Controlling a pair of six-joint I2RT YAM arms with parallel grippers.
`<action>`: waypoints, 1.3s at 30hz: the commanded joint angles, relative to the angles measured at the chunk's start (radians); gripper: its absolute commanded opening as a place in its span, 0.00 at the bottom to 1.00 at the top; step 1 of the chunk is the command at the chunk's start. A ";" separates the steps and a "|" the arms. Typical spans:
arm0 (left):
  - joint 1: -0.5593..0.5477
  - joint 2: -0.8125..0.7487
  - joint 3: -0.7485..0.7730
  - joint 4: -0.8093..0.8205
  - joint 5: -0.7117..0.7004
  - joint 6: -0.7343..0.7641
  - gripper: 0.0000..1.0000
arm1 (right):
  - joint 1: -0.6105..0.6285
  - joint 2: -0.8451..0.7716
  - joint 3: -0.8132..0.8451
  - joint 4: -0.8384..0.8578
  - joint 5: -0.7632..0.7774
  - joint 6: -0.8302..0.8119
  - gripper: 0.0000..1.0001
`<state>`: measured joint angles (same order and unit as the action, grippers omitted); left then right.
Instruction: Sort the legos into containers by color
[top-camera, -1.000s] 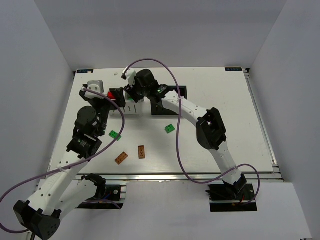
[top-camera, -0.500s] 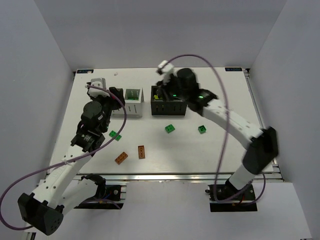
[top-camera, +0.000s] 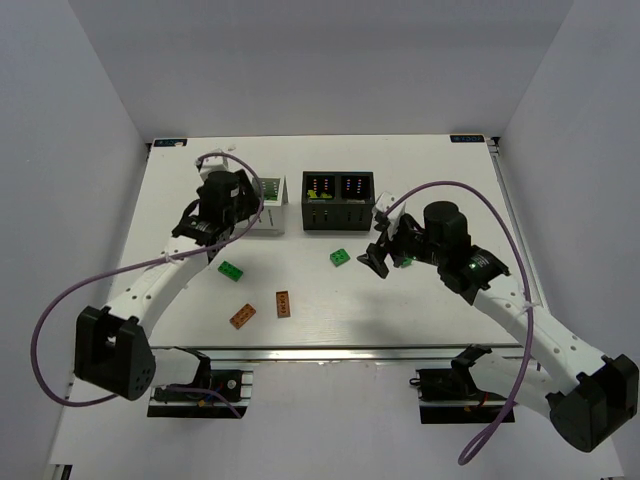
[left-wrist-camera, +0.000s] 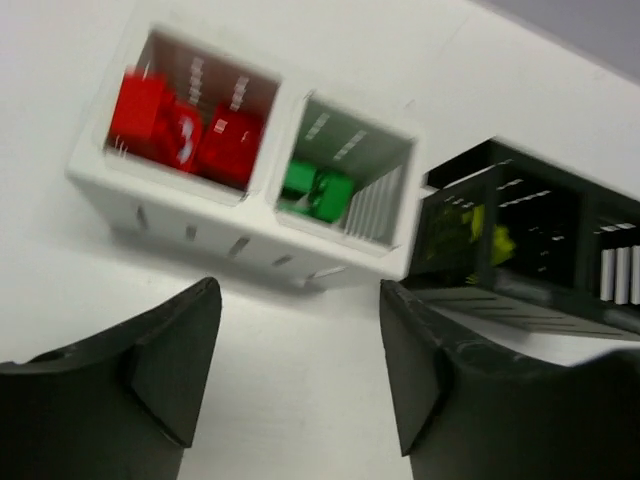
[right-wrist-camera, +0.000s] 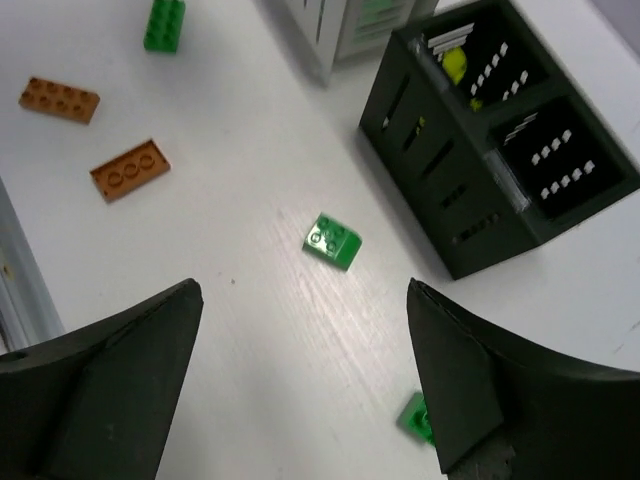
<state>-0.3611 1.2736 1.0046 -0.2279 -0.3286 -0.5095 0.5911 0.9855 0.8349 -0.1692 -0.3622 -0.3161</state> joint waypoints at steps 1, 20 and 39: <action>0.017 0.033 0.007 -0.221 -0.059 -0.153 0.78 | -0.005 0.005 0.029 -0.029 0.006 -0.020 0.89; 0.063 0.023 -0.225 -0.284 -0.035 -0.305 0.70 | -0.007 -0.033 -0.013 0.056 0.170 0.002 0.68; 0.160 0.254 -0.189 -0.241 -0.020 -0.264 0.69 | -0.007 -0.068 -0.020 0.065 0.154 0.006 0.74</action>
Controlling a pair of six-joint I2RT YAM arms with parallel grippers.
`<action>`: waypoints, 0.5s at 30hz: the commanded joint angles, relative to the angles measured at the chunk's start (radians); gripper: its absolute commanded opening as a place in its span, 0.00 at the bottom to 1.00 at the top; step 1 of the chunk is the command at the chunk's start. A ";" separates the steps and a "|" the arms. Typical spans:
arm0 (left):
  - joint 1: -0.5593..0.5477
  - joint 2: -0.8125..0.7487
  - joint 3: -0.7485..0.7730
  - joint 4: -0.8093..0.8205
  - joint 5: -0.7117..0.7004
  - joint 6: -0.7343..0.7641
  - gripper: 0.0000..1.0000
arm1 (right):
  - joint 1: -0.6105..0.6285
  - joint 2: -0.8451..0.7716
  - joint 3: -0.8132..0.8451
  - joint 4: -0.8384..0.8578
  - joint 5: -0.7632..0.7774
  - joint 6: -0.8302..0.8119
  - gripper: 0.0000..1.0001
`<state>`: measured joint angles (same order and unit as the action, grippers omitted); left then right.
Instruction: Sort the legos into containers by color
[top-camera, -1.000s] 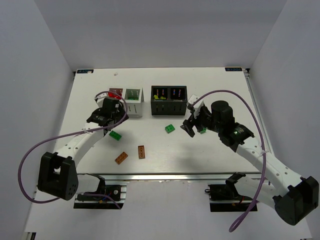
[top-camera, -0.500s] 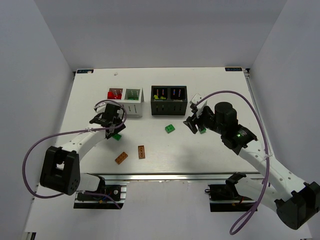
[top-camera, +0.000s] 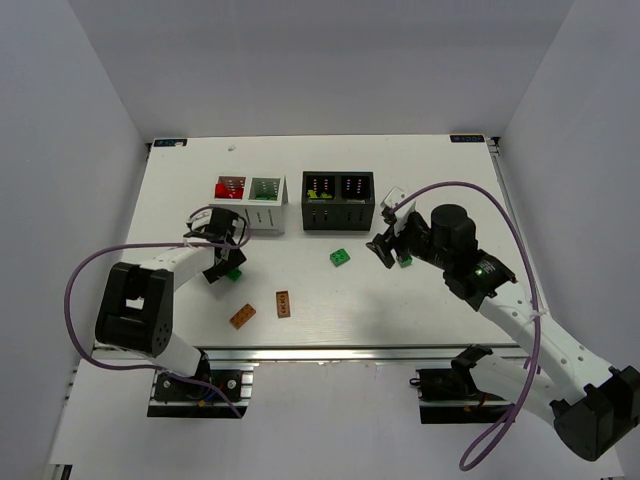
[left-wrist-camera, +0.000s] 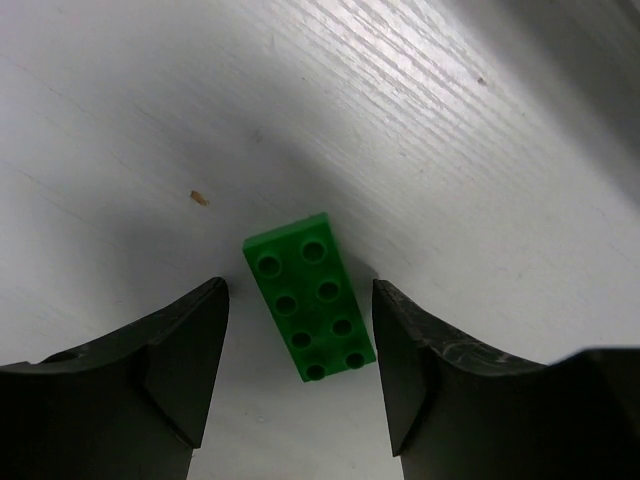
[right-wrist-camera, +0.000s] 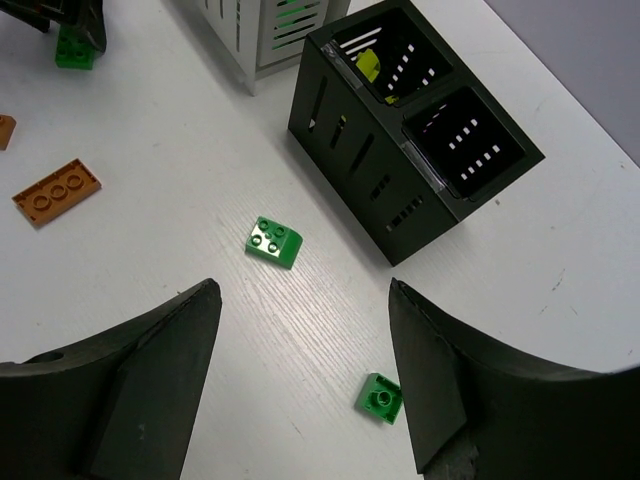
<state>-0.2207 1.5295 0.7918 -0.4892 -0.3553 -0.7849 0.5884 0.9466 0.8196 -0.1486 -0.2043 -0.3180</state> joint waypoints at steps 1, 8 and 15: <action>0.027 -0.002 0.021 0.027 0.003 0.012 0.69 | -0.002 -0.031 -0.005 0.044 -0.012 0.011 0.73; 0.034 0.073 0.052 0.017 0.006 0.019 0.68 | -0.002 -0.035 -0.008 0.044 -0.020 0.011 0.73; 0.030 0.006 0.018 0.017 0.024 0.015 0.49 | -0.004 -0.049 -0.010 0.044 -0.026 0.010 0.73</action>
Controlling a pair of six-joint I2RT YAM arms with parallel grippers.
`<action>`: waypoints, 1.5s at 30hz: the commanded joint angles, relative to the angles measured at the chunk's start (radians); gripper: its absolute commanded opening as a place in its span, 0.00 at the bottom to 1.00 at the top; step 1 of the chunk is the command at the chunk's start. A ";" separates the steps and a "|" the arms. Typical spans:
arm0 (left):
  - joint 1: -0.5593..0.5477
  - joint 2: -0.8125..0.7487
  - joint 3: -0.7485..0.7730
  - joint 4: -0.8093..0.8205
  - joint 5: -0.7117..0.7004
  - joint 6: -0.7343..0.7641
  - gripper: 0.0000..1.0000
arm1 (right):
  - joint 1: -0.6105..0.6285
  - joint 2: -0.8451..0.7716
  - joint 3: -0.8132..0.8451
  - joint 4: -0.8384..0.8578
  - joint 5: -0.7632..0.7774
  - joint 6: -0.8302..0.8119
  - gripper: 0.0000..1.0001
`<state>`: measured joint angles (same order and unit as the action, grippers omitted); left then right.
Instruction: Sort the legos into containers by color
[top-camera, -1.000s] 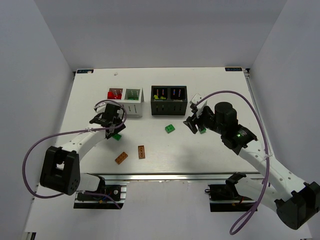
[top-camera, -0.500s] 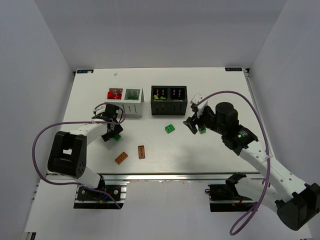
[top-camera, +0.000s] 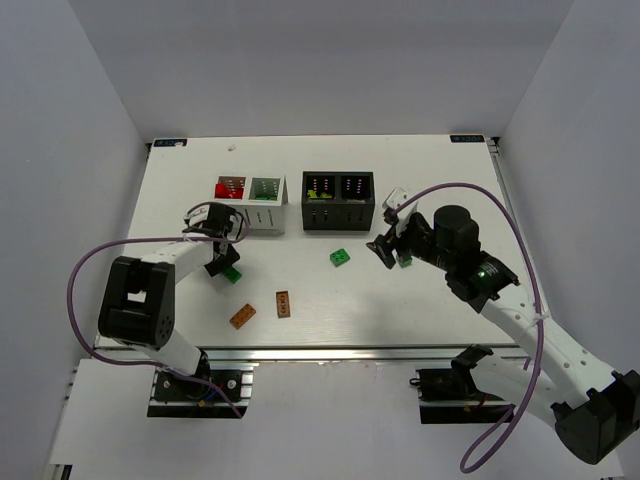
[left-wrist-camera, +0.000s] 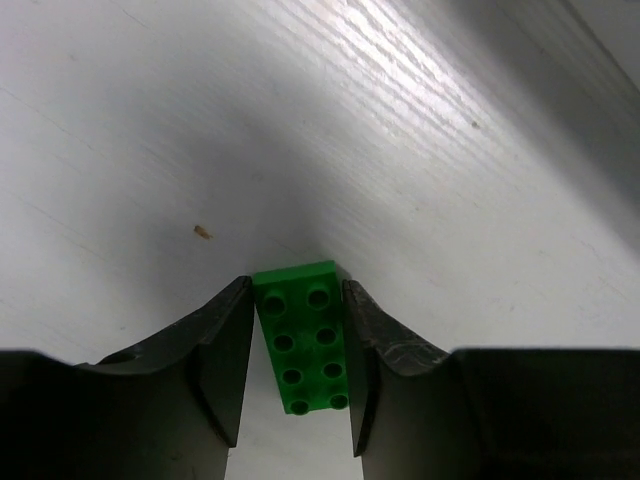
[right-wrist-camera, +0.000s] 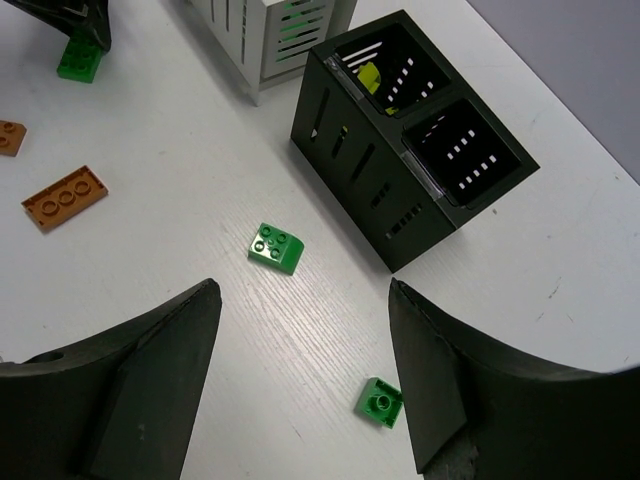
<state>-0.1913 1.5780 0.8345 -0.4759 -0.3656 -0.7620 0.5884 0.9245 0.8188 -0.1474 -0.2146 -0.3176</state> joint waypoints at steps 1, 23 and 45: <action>0.001 -0.083 -0.029 0.011 0.040 -0.008 0.46 | -0.002 -0.030 -0.009 0.043 -0.016 0.009 0.73; -0.033 -0.486 -0.009 0.417 0.364 0.228 0.00 | -0.002 0.000 -0.012 0.051 0.015 0.009 0.73; -0.117 -0.113 0.304 0.565 0.252 0.552 0.13 | -0.002 0.013 -0.027 0.065 0.034 -0.017 0.73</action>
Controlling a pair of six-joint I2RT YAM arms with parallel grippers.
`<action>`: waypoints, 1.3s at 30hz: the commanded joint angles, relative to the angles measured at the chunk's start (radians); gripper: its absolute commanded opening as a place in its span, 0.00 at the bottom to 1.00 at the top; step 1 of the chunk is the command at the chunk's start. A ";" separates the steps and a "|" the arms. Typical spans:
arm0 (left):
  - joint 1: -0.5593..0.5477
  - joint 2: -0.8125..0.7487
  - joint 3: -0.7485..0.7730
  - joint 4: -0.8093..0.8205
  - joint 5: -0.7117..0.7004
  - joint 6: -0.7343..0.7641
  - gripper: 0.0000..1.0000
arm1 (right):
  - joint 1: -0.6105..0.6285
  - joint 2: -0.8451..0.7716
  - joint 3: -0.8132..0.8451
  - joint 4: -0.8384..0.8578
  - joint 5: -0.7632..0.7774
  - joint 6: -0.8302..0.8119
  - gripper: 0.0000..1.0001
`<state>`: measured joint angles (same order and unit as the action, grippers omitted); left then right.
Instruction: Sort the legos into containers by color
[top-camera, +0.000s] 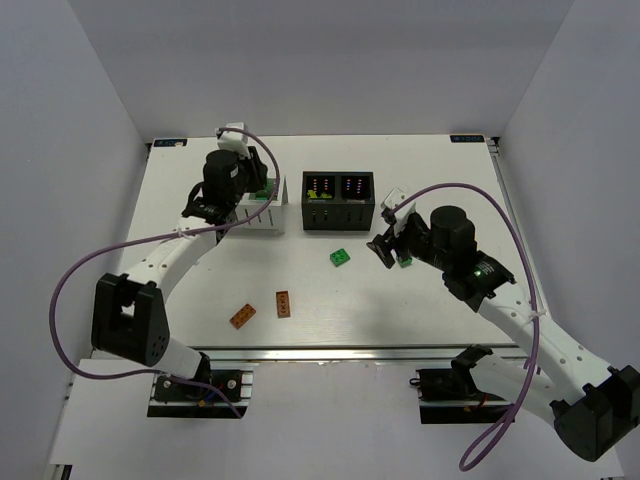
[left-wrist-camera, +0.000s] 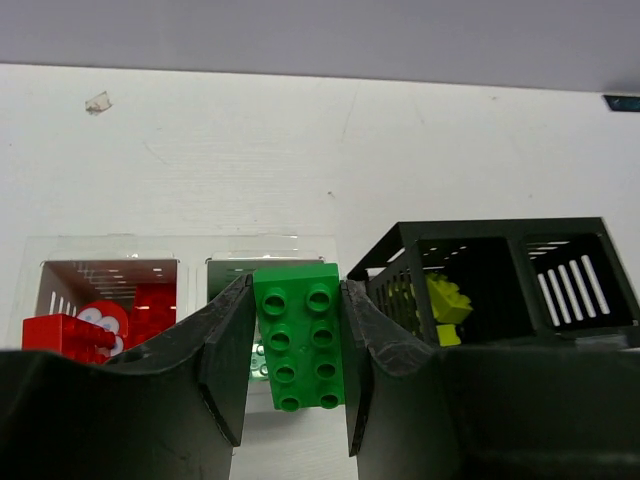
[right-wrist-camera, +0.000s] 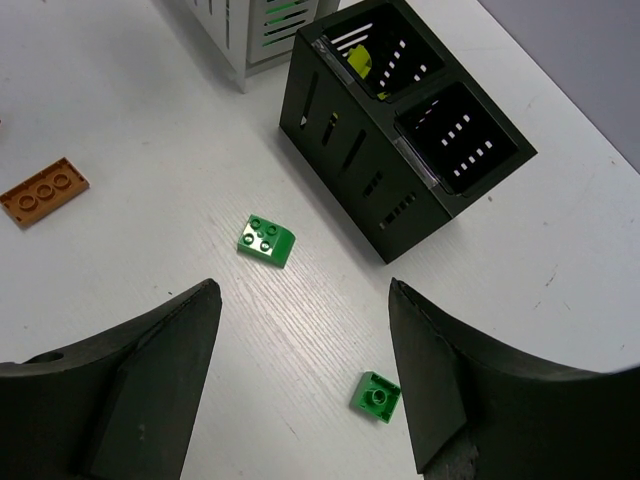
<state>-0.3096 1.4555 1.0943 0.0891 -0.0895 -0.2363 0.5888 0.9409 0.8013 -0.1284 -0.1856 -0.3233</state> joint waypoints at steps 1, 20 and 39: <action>0.003 0.025 0.041 0.011 -0.026 0.026 0.15 | -0.004 -0.004 -0.010 0.047 0.005 -0.011 0.73; 0.001 0.138 0.021 0.021 -0.070 0.032 0.58 | -0.003 0.001 -0.011 0.042 -0.005 -0.022 0.74; 0.003 -0.547 -0.312 -0.003 0.079 -0.205 0.98 | -0.035 0.186 0.033 -0.039 0.125 -0.119 0.84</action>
<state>-0.3092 0.9955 0.8623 0.0898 -0.0463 -0.3622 0.5648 1.0924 0.7944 -0.1741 -0.1577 -0.4088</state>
